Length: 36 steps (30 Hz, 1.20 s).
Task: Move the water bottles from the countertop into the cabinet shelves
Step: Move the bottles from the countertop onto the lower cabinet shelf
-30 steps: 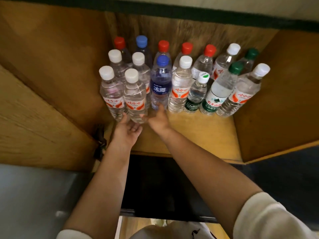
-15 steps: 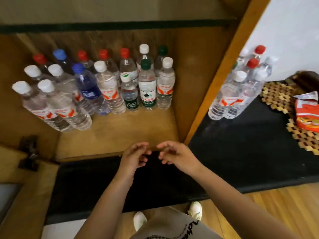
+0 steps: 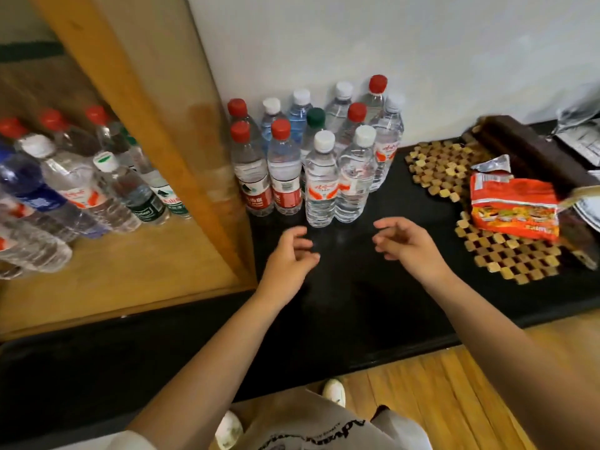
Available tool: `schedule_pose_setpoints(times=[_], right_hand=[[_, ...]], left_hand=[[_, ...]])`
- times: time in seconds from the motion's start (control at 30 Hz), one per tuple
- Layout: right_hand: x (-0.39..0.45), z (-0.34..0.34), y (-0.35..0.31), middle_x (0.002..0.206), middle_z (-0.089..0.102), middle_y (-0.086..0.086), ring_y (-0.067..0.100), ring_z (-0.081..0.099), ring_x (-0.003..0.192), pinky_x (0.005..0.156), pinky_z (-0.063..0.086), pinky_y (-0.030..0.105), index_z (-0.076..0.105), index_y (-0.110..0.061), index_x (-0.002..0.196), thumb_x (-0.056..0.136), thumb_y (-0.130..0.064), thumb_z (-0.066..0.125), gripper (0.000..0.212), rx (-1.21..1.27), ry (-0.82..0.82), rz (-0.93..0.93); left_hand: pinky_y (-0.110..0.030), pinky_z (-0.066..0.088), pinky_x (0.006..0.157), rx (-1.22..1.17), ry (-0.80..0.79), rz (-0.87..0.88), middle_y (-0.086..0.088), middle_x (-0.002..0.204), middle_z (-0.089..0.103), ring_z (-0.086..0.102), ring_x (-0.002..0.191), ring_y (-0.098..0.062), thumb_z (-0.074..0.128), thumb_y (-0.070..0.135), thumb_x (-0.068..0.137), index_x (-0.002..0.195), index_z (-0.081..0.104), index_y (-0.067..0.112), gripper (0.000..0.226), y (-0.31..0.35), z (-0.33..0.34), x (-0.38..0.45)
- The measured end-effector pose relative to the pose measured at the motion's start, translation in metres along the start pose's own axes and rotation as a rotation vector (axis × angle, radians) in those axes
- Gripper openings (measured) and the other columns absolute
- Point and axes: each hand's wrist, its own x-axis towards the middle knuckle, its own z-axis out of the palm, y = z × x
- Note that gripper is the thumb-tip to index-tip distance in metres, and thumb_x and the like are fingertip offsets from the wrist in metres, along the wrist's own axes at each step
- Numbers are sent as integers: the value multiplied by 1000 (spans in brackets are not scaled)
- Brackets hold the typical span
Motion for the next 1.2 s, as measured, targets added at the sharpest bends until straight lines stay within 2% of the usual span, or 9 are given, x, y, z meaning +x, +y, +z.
schedule_pose_setpoints(times=[0.1,0.23,0.4,0.5,0.63,0.8,1.07,1.13,1.2], right_hand=[[31,-15,-4,93,54,5,19,56,89,65,48,24,51,-11,117,83,-1,62,37,4,53,-28],[71,-23,-20,108,51,3,18,56,97,84,50,34,42,-15,127,76,-11,72,59,-38,107,-102],[106,-15,-41,130,44,12,23,52,114,99,45,39,38,-11,131,73,-27,76,71,-86,154,-180],[120,-6,-53,131,40,10,24,47,118,97,41,33,39,-13,127,69,-42,76,74,-177,179,-193],[132,3,-60,131,36,12,30,45,120,90,39,36,36,-13,127,66,-46,76,80,-308,133,-162],[137,0,-58,127,41,14,29,48,114,84,37,30,39,-11,126,66,-37,78,77,-316,101,-212],[135,-24,-64,110,62,4,21,56,109,89,45,32,57,-11,114,67,2,67,50,-83,-201,-123],[131,-22,-57,117,59,2,19,53,114,94,43,30,51,-13,122,70,5,65,57,-13,-250,-129],[125,-17,-49,127,50,-3,14,46,119,93,40,20,36,-17,136,70,5,69,77,54,-266,-145]], left_hand=[[-20,44,90,-14,142,111,2,120,48,50,110,-11,67,6,81,137,34,16,66,26,11,35],[-37,36,109,16,305,140,-6,143,38,39,132,-20,71,5,77,141,29,17,78,55,12,80],[-35,35,105,54,304,177,-7,142,41,41,129,-22,66,26,84,137,37,17,62,75,13,110],[-37,36,105,71,290,174,-8,139,42,44,126,-22,58,39,89,135,41,17,54,82,16,118],[-35,30,105,197,296,153,-10,137,35,39,128,-26,51,44,91,137,41,18,54,82,18,122],[-27,26,98,221,305,216,-11,134,39,38,128,-24,48,35,94,136,42,13,47,81,20,124],[-25,27,94,254,281,275,-11,134,43,40,125,-23,47,34,95,135,42,10,47,75,16,125],[-25,27,95,234,264,273,-10,134,43,40,123,-18,47,33,95,136,41,12,47,73,16,124],[-26,29,98,199,228,280,-7,136,43,39,123,-14,47,32,95,137,38,13,47,70,17,121]])
